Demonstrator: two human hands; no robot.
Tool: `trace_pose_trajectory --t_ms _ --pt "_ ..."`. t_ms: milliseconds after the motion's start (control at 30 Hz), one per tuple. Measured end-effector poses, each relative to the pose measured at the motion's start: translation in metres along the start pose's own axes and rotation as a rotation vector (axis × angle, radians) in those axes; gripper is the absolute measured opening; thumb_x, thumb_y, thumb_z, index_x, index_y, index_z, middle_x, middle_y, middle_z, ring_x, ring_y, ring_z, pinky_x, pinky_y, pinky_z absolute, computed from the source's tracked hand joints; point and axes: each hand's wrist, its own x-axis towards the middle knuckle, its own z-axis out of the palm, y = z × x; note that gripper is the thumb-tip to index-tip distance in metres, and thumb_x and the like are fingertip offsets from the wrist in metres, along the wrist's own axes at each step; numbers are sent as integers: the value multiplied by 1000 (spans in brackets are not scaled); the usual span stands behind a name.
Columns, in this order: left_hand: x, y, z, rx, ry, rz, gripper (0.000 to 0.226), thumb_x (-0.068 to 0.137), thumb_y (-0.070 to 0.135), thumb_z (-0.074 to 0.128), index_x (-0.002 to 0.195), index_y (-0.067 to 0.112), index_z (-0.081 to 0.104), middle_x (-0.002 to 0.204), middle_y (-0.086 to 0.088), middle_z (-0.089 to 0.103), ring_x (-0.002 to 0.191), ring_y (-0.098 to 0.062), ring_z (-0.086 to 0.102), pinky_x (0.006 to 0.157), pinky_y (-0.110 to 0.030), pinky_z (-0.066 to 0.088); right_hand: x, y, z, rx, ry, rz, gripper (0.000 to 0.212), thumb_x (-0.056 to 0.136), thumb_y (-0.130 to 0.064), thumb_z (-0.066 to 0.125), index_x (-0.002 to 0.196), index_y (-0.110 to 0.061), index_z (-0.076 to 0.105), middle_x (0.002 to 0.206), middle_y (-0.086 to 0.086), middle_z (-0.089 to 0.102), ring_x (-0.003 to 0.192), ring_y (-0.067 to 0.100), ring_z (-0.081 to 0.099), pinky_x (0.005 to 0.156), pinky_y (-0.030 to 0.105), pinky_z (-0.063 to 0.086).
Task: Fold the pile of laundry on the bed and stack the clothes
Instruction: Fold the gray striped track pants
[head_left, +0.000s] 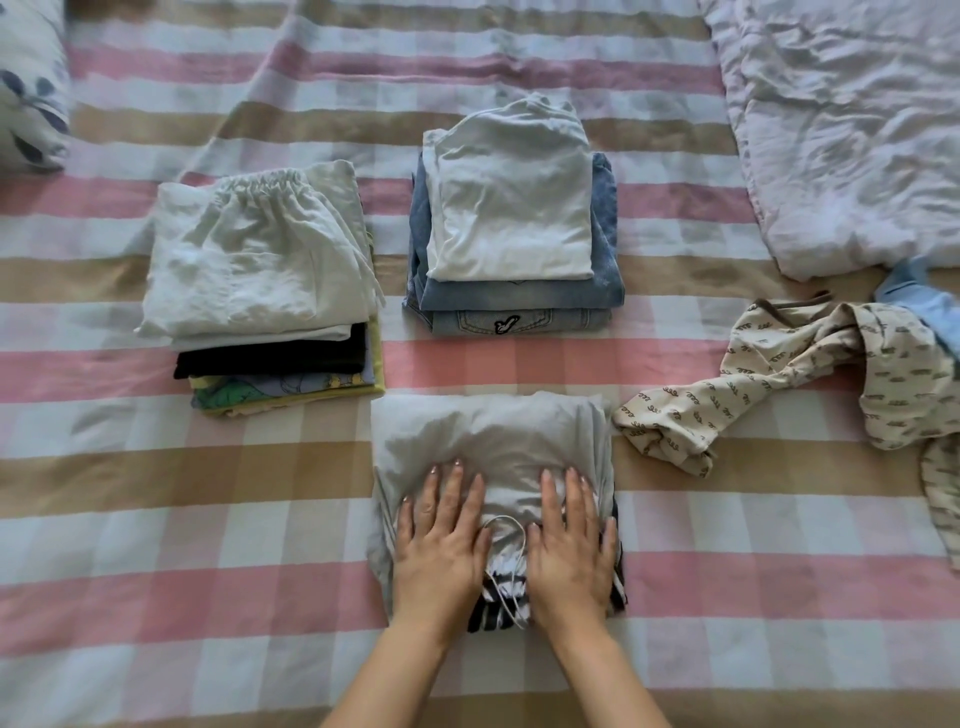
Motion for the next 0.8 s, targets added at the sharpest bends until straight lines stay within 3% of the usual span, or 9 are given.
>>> trace_pose_trajectory --t_ms 67,133,233,333,433,567,633,733,800 --pt "-5 -4 1 -58 32 -58 61 94 54 16 145 23 28 154 1 13 142 -8 -10 113 -37 -1 -3 2 -5 132 87 -10 69 95 -32 43 148 -19 1 157 9 3 143 20 0 115 44 6" --pt "-5 -4 -5 -209 113 -279 65 92 39 46 147 19 19 154 -7 15 142 -23 10 114 -42 8 -3 5 -13 272 267 138 67 89 -31 56 144 -4 28 148 21 29 135 33 28 108 46 26" --pt "1 -8 -14 -515 141 -666 77 90 27 56 148 8 10 151 -18 19 138 -31 20 111 -44 21 3 12 -23 429 179 431 78 85 -41 61 143 -2 27 141 23 36 128 34 33 102 43 32" --pt "5 -17 -18 -764 172 -837 58 90 30 56 136 3 32 130 -19 49 113 -30 50 90 -38 44 12 16 -26 510 103 457 70 83 -43 63 134 -1 39 128 21 47 117 33 44 93 39 38" --pt "9 -18 -19 -813 74 -844 34 89 37 56 107 10 46 101 -11 63 76 -17 58 56 -25 40 14 15 -30 599 57 425 51 86 -42 59 119 -5 48 106 11 60 86 23 55 66 28 40" --pt "10 -11 -31 -954 31 -787 26 90 35 53 100 11 53 95 -6 64 77 -11 58 58 -23 42 7 8 -42 649 74 363 26 92 -33 52 106 -10 52 84 -1 65 66 10 55 53 24 40" --pt "9 -11 -50 -970 102 -775 29 88 37 53 96 10 57 87 -4 64 71 -11 56 55 -22 43 4 -7 -55 680 136 322 21 90 -30 56 104 -14 55 75 -13 61 66 2 55 53 19 39" --pt "18 -27 -95 -950 325 -802 26 86 36 56 92 10 59 73 1 62 61 -11 56 43 -16 39 13 -50 -77 759 248 244 22 85 -24 64 105 -17 60 72 -16 62 66 2 58 55 14 41" --pt "36 -50 -134 -918 490 -784 23 86 36 54 95 14 56 73 6 62 65 -8 57 47 -18 38 33 -95 -94 825 281 108 14 85 -25 64 98 -27 60 73 -17 64 68 -2 60 55 8 42"
